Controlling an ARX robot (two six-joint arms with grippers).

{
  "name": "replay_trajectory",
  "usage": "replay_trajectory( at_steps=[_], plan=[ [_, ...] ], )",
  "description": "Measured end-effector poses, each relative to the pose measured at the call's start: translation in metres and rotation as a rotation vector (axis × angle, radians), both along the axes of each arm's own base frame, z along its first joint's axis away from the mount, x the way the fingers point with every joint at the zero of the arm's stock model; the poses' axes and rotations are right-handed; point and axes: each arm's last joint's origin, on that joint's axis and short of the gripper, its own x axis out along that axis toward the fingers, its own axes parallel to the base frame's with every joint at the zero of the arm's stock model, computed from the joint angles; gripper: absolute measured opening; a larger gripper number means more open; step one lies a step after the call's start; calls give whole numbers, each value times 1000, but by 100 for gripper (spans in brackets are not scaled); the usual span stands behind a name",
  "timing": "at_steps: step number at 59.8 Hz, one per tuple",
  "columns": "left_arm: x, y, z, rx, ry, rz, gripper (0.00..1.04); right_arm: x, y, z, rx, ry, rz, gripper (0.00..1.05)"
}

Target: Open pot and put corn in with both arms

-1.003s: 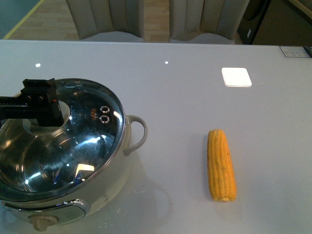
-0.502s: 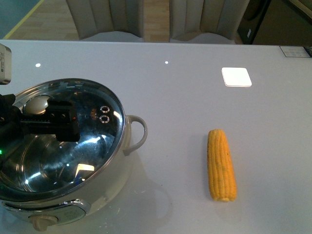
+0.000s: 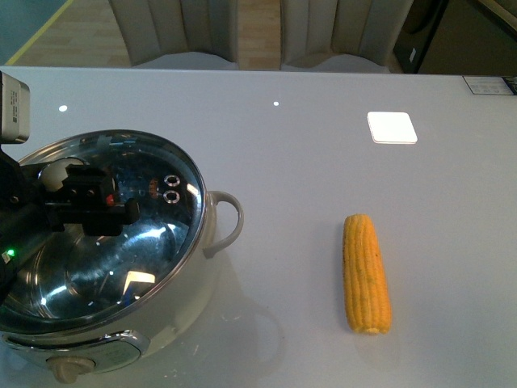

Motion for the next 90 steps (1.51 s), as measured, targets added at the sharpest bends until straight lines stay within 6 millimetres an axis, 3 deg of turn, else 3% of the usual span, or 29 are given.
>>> replay_trajectory(
  at_steps=[8,32,57,64,74,83,90],
  plan=[
    [0,0,0,1,-1,0,45,0,0,0,0,0,0,96],
    [0,1,11,13,-6,14,44,0,0,0,0,0,0,96],
    [-2,5,60,20,-77,9,44,0,0,0,0,0,0,96],
    [5,33,77,5,-126,73,44,0,0,0,0,0,0,96],
    [16,106,83,30,-165,247,44,0,0,0,0,0,0,96],
    [18,184,68,78,-165,464,44,0,0,0,0,0,0,96],
    [24,212,53,96,-153,571,44,0,0,0,0,0,0,96]
  ],
)
